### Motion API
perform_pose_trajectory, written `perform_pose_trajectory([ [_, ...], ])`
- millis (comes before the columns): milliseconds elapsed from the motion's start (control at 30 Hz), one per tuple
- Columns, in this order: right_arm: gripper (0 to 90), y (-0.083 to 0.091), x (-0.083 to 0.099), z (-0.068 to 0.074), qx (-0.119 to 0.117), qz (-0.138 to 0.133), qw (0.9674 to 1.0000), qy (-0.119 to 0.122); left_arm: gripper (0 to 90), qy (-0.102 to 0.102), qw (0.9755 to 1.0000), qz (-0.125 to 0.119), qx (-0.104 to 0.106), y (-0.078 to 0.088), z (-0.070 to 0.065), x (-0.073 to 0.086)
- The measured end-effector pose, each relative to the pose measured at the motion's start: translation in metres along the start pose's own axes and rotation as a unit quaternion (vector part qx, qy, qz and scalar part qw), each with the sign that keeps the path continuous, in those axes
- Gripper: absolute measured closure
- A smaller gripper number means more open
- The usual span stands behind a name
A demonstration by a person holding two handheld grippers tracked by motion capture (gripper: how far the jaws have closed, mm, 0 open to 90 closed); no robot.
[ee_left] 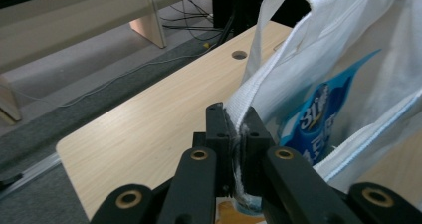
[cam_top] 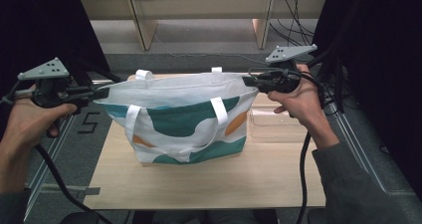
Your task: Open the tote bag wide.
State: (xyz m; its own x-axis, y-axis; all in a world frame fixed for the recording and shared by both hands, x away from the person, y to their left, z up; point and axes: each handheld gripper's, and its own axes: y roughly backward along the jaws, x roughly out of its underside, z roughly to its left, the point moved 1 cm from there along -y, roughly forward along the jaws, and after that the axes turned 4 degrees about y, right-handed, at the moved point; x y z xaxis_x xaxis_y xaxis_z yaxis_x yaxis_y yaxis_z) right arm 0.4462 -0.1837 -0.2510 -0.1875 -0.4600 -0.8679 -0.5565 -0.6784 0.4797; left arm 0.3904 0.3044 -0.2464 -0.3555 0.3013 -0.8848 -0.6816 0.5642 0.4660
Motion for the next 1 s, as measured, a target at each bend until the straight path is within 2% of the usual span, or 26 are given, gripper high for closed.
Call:
perform_pose_trajectory([
  [67, 87.6, -0.002, 0.001, 0.001, 0.014, -0.003, 0.9999, 0.001, 86.0, -0.001, 1.0, 0.005, -0.008, -0.003, -0.001, 0.001],
  [100, 87.6, -0.003, 0.001, 0.001, 0.011, 0.008, 0.9999, 0.0, 85.9, -0.003, 0.9999, 0.008, -0.009, -0.004, 0.0, 0.002],
  [200, 87.5, -0.009, 0.004, -0.001, 0.011, 0.006, 0.9999, 0.003, 85.8, 0.005, 0.9999, 0.011, -0.012, -0.01, 0.003, 0.007],
  [267, 87.5, -0.013, 0.007, 0.0, 0.011, 0.012, 0.9999, 0.004, 85.7, 0.0, 0.9998, 0.013, -0.015, -0.014, 0.004, 0.01],
  [333, 87.5, -0.016, 0.009, 0.001, 0.016, 0.014, 0.9997, 0.007, 85.7, 0.001, 0.9995, 0.022, -0.021, -0.021, 0.006, 0.017],
  [367, 87.4, -0.022, 0.014, 0.003, 0.017, 0.026, 0.9995, 0.004, 85.7, 0.004, 0.9988, 0.036, -0.033, -0.026, 0.007, 0.024],
  [400, 87.4, -0.026, 0.016, 0.002, 0.017, 0.024, 0.9995, 0.011, 85.6, 0.0, 0.9984, 0.044, -0.036, -0.029, 0.008, 0.028],
  [467, 87.4, -0.032, 0.023, 0.004, 0.022, 0.032, 0.9992, 0.007, 85.2, -0.001, 0.9981, 0.051, -0.034, -0.032, 0.009, 0.033],
  [500, 87.4, -0.032, 0.023, 0.004, 0.022, 0.032, 0.9992, 0.007, 85.2, 0.006, 0.998, 0.055, -0.03, -0.037, 0.009, 0.039],
  [533, 87.3, -0.038, 0.033, 0.004, 0.024, 0.039, 0.9989, 0.004, 84.8, 0.016, 0.9981, 0.055, -0.024, -0.045, 0.011, 0.047],
  [700, 87.3, -0.045, 0.05, 0.004, 0.027, 0.046, 0.9985, -0.01, 84.5, 0.031, 0.9974, 0.064, -0.016, -0.06, 0.013, 0.06],
  [733, 87.2, -0.046, 0.053, 0.003, 0.028, 0.044, 0.9986, -0.003, 84.5, 0.032, 0.9974, 0.063, -0.014, -0.063, 0.013, 0.062],
  [800, 87.1, -0.049, 0.065, 0.004, 0.029, 0.055, 0.9979, -0.018, 84.3, 0.038, 0.9971, 0.065, -0.009, -0.069, 0.014, 0.067],
  [933, 87.1, -0.053, 0.075, 0.005, 0.028, 0.05, 0.998, -0.025, 84.4, 0.034, 0.9966, 0.075, -0.008, -0.076, 0.014, 0.074],
  [1000, 86.9, -0.057, 0.084, 0.009, 0.038, 0.047, 0.9979, -0.025, 84.4, 0.037, 0.996, 0.08, -0.008, -0.082, 0.014, 0.079],
])
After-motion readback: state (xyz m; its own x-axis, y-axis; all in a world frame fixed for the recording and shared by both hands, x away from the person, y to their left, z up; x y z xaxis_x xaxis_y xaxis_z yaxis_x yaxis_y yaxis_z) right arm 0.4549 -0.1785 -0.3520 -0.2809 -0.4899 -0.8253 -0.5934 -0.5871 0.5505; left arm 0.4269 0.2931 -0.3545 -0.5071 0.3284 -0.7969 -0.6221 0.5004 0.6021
